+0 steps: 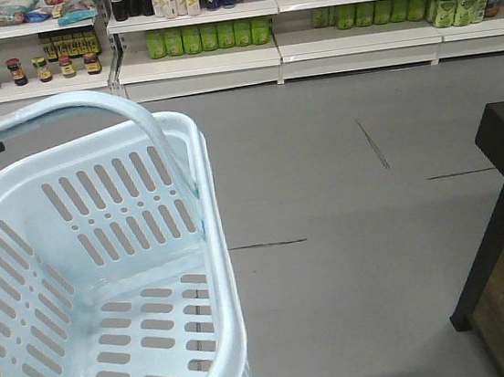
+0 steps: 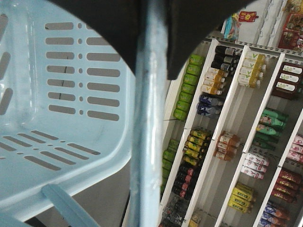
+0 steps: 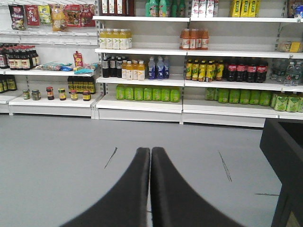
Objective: Pick three apples into basket with both arms
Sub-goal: 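Drive the base across the floor carrying the basket in the left gripper, then turn the base toward the table with red apples and oranges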
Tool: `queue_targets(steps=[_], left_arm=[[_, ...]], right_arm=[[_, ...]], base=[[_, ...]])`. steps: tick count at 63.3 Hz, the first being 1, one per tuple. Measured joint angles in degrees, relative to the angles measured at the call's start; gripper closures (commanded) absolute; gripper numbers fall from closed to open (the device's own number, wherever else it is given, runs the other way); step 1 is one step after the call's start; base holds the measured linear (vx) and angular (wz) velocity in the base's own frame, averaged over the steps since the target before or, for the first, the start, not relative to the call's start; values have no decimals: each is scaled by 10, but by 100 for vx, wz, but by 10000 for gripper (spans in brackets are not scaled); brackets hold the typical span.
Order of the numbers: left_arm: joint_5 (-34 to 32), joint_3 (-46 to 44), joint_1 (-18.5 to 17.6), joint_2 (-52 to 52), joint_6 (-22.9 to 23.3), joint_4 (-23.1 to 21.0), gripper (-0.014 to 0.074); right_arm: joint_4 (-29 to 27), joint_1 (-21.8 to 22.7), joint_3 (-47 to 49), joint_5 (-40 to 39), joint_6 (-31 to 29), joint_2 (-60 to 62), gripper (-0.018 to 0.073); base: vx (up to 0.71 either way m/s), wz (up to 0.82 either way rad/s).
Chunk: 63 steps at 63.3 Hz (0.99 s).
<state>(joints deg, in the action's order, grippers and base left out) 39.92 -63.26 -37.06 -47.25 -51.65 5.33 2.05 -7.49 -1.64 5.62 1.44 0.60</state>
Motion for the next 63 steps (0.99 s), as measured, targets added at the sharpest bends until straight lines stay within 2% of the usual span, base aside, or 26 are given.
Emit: queue_targets(steps=[30, 63], left_arm=[[0, 0, 0, 0, 0, 0, 604], [0, 0, 0, 0, 0, 0, 604]], right_arm=[[0, 0, 0, 0, 0, 0, 568], [0, 0, 0, 0, 0, 0, 568]], base=[[19, -3], [9, -18]])
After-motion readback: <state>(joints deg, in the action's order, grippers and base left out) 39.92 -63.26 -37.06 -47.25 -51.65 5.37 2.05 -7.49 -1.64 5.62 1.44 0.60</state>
